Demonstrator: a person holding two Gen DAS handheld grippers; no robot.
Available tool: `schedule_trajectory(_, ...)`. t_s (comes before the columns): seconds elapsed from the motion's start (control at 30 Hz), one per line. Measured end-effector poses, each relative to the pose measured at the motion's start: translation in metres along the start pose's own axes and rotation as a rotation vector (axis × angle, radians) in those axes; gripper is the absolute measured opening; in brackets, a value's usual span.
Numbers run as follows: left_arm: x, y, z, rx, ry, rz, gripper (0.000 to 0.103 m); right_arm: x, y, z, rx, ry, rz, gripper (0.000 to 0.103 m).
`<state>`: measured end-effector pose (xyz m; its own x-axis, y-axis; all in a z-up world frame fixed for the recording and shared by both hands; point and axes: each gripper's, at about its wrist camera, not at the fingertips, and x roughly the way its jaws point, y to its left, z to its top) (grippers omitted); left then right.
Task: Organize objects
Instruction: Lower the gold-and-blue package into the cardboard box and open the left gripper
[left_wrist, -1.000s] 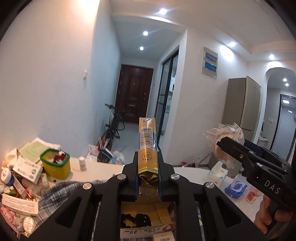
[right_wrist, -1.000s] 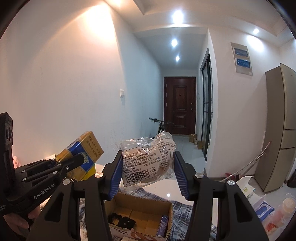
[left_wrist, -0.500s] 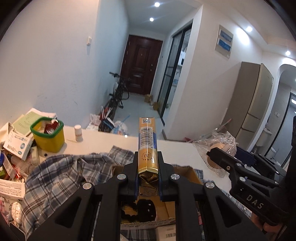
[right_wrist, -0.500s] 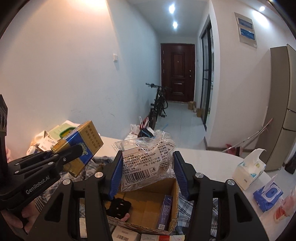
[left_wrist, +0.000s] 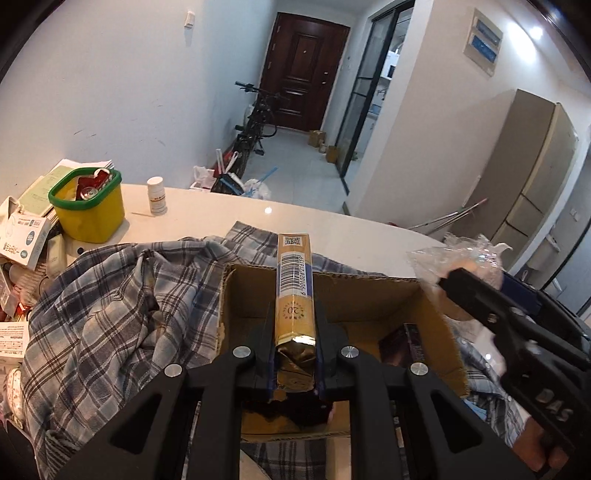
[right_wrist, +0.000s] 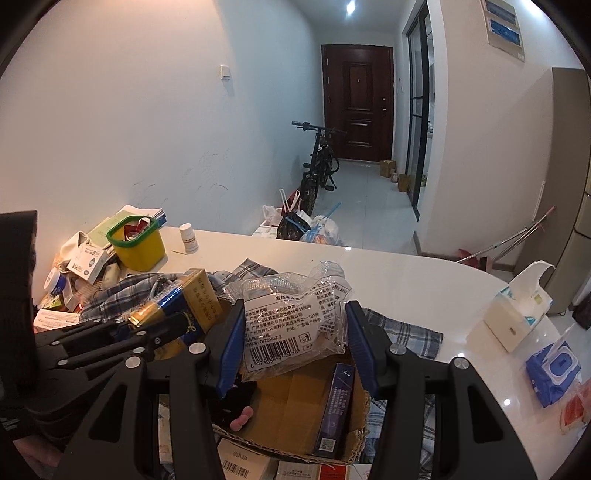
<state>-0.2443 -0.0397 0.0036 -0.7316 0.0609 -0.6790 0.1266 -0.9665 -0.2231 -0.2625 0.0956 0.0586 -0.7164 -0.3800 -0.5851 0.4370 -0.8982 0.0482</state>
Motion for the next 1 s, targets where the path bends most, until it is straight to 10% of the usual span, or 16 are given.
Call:
schedule_trajectory(0.7, 0.028, 0.005, -0.005, 0.009, 0.077, 0.062, 0.019, 0.004, 0.004, -0.001, -0.014, 0.011, -0.006, 0.051)
schedule_trajectory(1.0, 0.014, 0.002, -0.003, 0.02, -0.002, 0.073, 0.068, 0.004, 0.003, 0.0, -0.01, 0.01, -0.008, 0.051)
